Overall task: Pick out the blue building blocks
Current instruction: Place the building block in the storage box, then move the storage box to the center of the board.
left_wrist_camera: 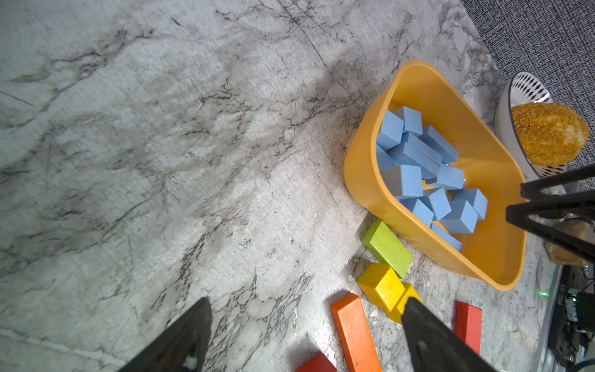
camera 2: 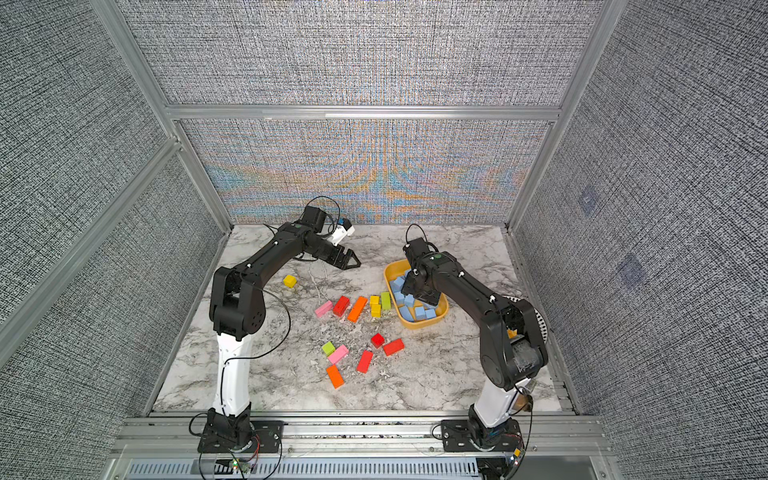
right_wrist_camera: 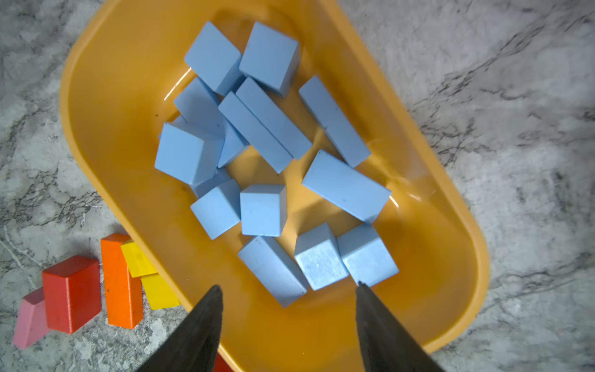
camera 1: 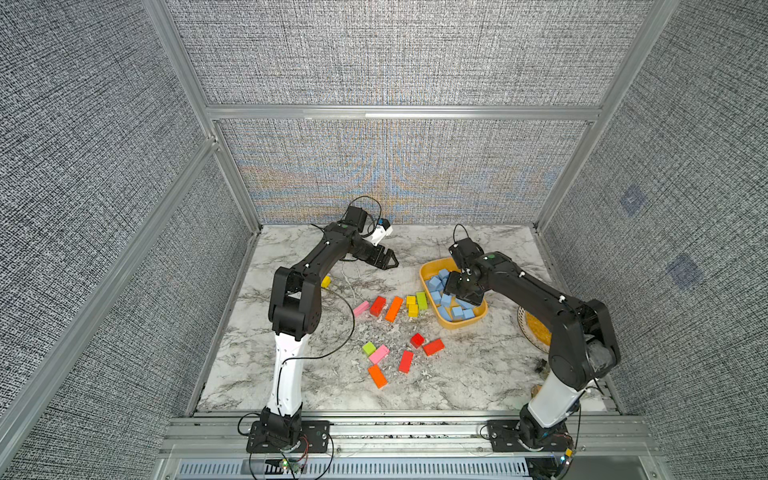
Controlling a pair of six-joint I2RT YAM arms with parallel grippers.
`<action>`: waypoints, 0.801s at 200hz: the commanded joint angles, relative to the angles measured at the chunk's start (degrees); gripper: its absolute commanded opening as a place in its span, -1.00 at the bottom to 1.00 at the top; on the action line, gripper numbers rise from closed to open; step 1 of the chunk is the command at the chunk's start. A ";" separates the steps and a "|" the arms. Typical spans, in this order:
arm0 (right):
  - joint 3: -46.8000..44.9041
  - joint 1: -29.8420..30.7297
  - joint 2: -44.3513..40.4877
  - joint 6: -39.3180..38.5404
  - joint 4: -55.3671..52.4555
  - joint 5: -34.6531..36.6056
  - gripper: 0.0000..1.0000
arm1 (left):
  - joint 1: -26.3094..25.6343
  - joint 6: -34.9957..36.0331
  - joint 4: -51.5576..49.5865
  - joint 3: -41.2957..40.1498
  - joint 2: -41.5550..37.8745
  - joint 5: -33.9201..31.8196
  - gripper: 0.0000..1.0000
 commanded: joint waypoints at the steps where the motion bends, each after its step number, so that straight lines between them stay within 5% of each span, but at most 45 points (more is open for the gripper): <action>1: 0.32 -3.38 0.71 -4.39 2.27 -0.24 0.39 | 0.25 1.72 -2.01 0.43 -0.22 -1.05 0.88; 59: 3.62 -15.56 9.57 -12.43 11.39 -12.71 0.46 | 2.09 4.49 -4.30 -0.07 -1.96 -3.26 0.89; 106: 8.52 -10.49 15.75 -17.05 10.00 -17.98 0.46 | 2.23 5.55 -5.39 -1.22 -3.51 -4.43 0.90; 160: 12.23 -3.74 13.72 -8.74 9.64 -17.37 0.45 | 2.60 5.98 -7.43 -4.96 -7.23 -6.56 0.91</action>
